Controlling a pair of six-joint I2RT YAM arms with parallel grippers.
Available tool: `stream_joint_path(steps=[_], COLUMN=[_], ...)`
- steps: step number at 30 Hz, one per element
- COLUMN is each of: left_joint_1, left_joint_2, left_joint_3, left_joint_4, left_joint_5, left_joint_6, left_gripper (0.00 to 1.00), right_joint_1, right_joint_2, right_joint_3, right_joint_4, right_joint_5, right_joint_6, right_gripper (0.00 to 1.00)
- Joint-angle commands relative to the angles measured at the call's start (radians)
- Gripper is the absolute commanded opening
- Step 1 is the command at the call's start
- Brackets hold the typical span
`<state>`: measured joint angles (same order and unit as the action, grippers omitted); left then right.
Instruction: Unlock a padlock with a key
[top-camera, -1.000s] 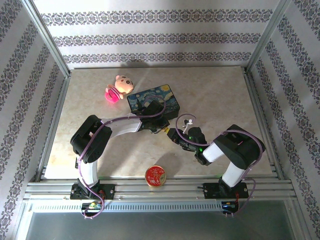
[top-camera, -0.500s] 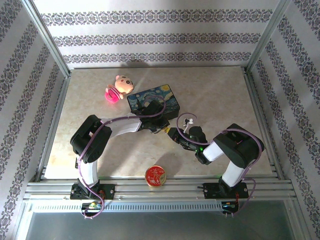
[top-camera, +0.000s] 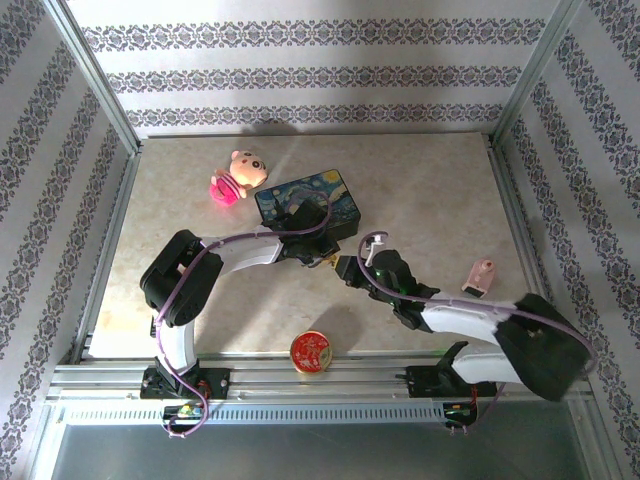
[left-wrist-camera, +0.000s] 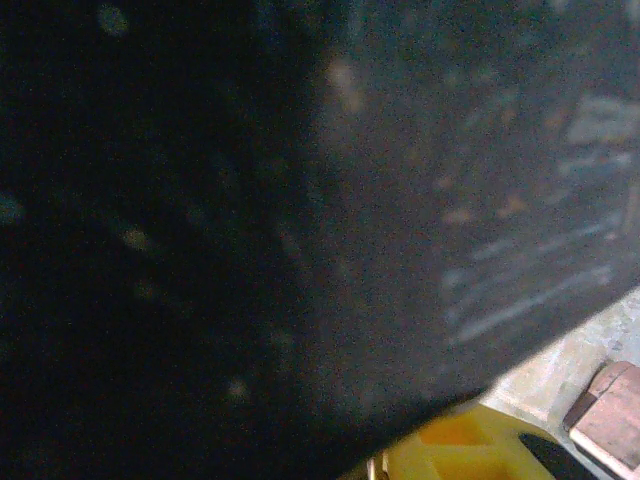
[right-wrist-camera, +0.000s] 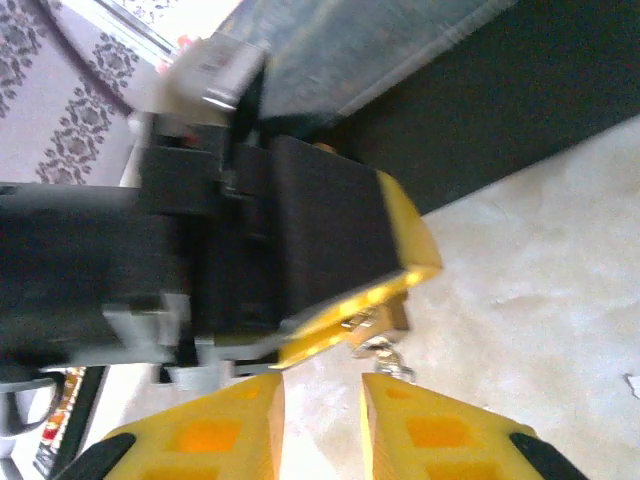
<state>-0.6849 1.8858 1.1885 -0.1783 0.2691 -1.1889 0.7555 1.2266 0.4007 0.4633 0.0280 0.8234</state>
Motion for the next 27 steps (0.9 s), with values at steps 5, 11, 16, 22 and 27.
stream_joint_path(steps=[5, 11, 16, 22, 27], left_joint_1=[0.004, 0.014, 0.018, 0.019, 0.02], left_joint_2=[0.005, 0.011, 0.018, 0.018, 0.03], left_joint_3=[0.009, 0.037, 0.066, 0.069, 0.081], left_joint_4=[-0.142, -0.216, -0.289, -0.291, -0.301], left_joint_5=[0.11, 0.138, 0.141, 0.137, 0.146], left_joint_6=[-0.001, 0.012, 0.03, 0.019, 0.025], left_gripper=[0.22, 0.22, 0.22, 0.22, 0.22], right_joint_1=[0.046, 0.138, 0.163, 0.16, 0.151], right_joint_2=[-0.187, -0.159, -0.062, 0.023, 0.08], right_joint_3=[0.138, 0.233, 0.314, 0.348, 0.371], right_joint_4=[-0.633, -0.788, -0.815, -0.731, -0.701], right_joint_5=[0.272, 0.391, 0.367, 0.273, 0.203], right_joint_6=[-0.241, -0.306, -0.354, -0.335, -0.327], right_gripper=[0.27, 0.27, 0.28, 0.29, 0.29])
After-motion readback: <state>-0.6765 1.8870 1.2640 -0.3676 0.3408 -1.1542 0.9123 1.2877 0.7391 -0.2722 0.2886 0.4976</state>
